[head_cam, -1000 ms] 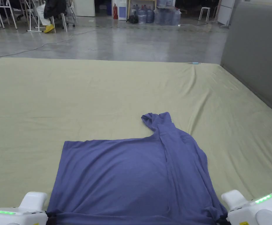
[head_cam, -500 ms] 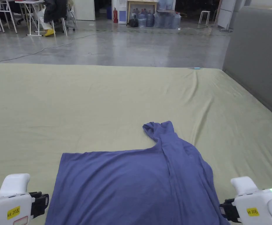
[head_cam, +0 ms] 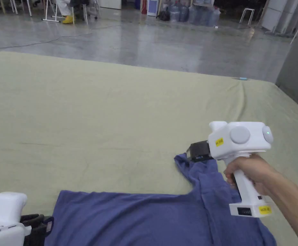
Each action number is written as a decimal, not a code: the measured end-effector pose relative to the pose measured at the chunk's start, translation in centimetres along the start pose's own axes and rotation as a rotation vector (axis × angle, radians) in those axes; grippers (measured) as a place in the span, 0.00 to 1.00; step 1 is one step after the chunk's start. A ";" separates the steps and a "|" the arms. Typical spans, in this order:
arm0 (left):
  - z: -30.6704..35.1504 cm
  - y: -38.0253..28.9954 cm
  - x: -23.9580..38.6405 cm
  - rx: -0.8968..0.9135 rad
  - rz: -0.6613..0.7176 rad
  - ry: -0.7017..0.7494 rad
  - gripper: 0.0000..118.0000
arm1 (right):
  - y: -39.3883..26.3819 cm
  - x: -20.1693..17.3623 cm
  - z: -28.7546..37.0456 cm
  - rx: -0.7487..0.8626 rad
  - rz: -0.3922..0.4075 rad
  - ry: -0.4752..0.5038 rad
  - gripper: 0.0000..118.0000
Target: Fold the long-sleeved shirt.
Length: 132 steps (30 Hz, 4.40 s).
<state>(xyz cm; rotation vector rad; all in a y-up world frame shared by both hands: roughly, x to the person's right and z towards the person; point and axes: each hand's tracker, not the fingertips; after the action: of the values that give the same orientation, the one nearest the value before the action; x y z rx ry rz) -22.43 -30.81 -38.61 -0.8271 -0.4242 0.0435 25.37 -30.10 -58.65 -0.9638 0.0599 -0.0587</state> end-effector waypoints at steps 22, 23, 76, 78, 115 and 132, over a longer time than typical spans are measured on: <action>3.2 -1.0 0.6 0.051 0.015 -0.040 0.00 | -7.1 -0.5 11.9 0.173 -0.120 -0.089 0.00; 3.7 -1.3 1.1 0.055 0.010 -0.047 0.00 | -8.7 -0.5 13.5 0.182 -0.135 -0.081 0.00; -16.4 4.9 -1.7 -0.138 0.010 0.274 0.08 | -21.7 2.8 15.6 -0.004 -0.167 -0.123 0.06; -15.1 4.9 -0.8 -0.116 0.017 0.193 0.00 | -19.5 4.3 13.4 -0.012 -0.169 -0.148 0.27; 8.4 -1.7 1.6 0.056 -0.009 0.058 0.00 | -27.1 2.8 27.9 0.152 -0.174 -0.003 0.04; 6.5 -15.8 0.5 -0.178 0.055 0.054 0.00 | -40.8 1.8 23.1 -0.119 -0.075 -0.045 0.08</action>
<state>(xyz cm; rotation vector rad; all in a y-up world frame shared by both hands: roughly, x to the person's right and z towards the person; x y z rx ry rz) -26.47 -36.93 -23.17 -1.0128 -0.3582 0.0347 27.95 -34.57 -12.00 -1.0855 -0.0145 -0.1028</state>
